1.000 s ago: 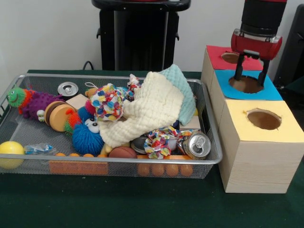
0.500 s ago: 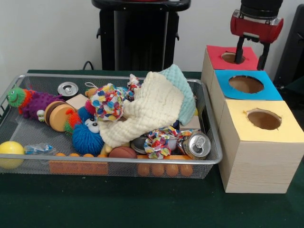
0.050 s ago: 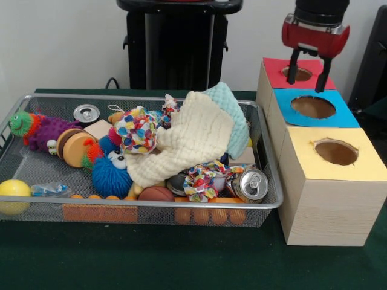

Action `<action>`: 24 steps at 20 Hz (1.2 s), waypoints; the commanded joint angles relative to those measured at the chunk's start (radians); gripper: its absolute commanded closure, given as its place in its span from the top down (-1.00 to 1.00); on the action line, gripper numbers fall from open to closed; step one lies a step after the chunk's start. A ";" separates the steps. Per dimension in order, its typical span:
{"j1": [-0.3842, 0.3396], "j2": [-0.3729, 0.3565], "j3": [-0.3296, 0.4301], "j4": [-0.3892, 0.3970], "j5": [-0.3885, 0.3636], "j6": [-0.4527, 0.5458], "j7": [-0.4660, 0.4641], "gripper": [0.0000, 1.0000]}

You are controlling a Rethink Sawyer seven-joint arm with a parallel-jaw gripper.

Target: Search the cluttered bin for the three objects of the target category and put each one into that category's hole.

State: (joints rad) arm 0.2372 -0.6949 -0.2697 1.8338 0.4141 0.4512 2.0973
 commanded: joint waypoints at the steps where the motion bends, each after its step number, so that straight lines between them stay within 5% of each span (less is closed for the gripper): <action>1: -0.163 0.055 0.038 -0.022 -0.119 -0.025 -0.037 1.00; 15: -0.525 0.035 0.211 0.006 -0.360 -0.078 -0.152 1.00; 24: -0.667 0.141 0.312 -0.112 -0.484 -0.035 -0.166 1.00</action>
State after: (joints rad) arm -0.3821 -0.6386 -0.1265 1.8154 0.0204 0.4228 2.0973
